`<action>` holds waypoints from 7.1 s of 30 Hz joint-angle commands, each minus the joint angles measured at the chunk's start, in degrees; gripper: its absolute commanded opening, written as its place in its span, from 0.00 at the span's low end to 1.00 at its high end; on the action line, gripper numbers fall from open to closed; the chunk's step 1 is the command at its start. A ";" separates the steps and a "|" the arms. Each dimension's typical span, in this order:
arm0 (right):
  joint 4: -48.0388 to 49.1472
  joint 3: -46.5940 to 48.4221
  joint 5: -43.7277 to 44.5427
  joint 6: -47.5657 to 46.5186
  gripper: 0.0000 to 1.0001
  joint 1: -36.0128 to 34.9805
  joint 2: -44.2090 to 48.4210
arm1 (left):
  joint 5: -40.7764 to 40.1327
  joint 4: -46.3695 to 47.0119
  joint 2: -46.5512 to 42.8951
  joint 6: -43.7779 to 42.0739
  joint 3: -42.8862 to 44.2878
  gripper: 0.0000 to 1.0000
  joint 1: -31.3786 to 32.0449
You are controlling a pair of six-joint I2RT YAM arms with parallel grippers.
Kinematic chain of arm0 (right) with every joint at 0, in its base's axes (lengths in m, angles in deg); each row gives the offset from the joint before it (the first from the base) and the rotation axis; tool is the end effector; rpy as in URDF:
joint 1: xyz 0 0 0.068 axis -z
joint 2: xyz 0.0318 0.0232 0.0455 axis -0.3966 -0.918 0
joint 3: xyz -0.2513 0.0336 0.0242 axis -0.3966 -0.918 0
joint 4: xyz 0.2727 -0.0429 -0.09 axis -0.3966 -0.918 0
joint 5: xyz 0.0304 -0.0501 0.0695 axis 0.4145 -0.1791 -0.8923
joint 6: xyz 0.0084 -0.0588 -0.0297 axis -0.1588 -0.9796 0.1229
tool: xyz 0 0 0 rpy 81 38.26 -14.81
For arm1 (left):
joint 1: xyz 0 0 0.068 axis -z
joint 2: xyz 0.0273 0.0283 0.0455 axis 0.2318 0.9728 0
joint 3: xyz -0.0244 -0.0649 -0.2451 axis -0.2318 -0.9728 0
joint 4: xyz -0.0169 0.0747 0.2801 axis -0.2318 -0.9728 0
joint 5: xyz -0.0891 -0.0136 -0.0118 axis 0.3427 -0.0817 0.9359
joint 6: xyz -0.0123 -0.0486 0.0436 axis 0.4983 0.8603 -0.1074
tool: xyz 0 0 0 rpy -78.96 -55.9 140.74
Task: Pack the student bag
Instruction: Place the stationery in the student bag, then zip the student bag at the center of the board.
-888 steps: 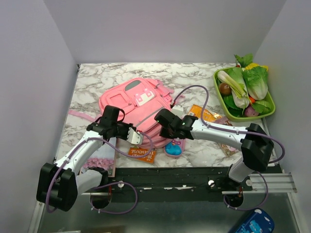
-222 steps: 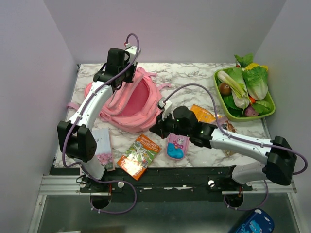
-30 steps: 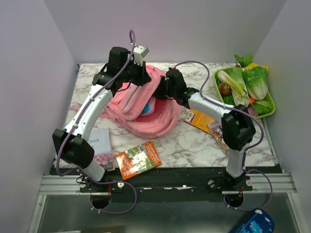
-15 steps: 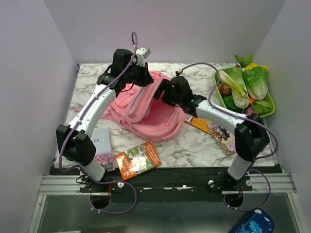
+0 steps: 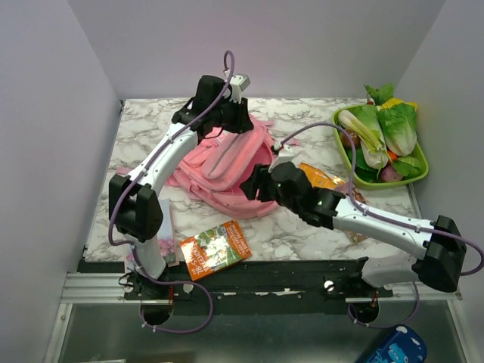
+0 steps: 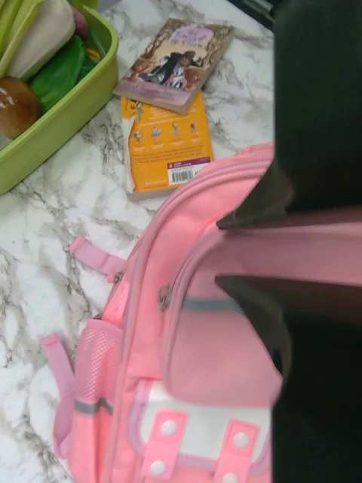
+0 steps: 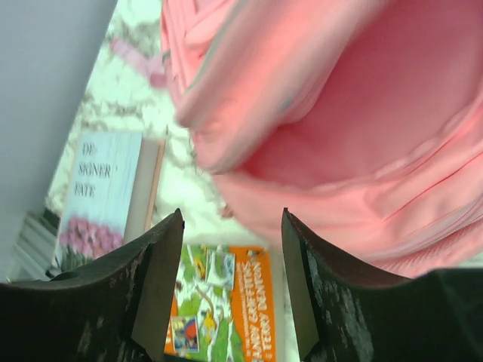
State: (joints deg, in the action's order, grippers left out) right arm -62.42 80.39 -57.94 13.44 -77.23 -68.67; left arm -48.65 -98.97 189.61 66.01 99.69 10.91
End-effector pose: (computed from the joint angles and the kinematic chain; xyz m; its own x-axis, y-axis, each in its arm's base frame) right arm 0.2170 0.2720 0.2654 -0.5774 0.2308 -0.7832 -0.3362 0.8069 0.4857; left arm 0.4067 -0.2070 0.3276 -0.5906 0.0460 -0.8057 0.5792 0.7194 -0.3835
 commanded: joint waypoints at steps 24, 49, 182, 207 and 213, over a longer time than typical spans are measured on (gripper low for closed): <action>-11.39 20.09 -5.38 -0.82 0.63 -11.70 -27.63 | 18.59 -21.78 -18.68 -72.88 -24.15 0.67 -20.80; -7.36 2.68 -4.23 8.58 0.53 4.03 -17.18 | 6.20 8.98 -22.02 -79.66 -42.00 0.75 -6.56; -3.05 -0.05 -7.13 -1.96 0.01 4.56 -7.59 | 8.84 10.20 -23.60 -48.99 -37.16 0.80 6.71; -0.85 -2.24 -9.42 0.94 0.00 4.56 -5.57 | 0.05 18.03 -20.26 -42.75 -41.38 0.60 10.49; -0.24 -3.04 -10.03 1.21 0.01 4.56 -4.95 | 1.19 16.80 -20.00 -43.71 -41.91 0.58 10.40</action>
State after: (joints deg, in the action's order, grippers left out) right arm -66.51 78.10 -65.15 13.77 -72.40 -76.06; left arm -46.34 -84.08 169.02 22.19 58.71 21.23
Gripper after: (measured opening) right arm 0.027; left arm 0.600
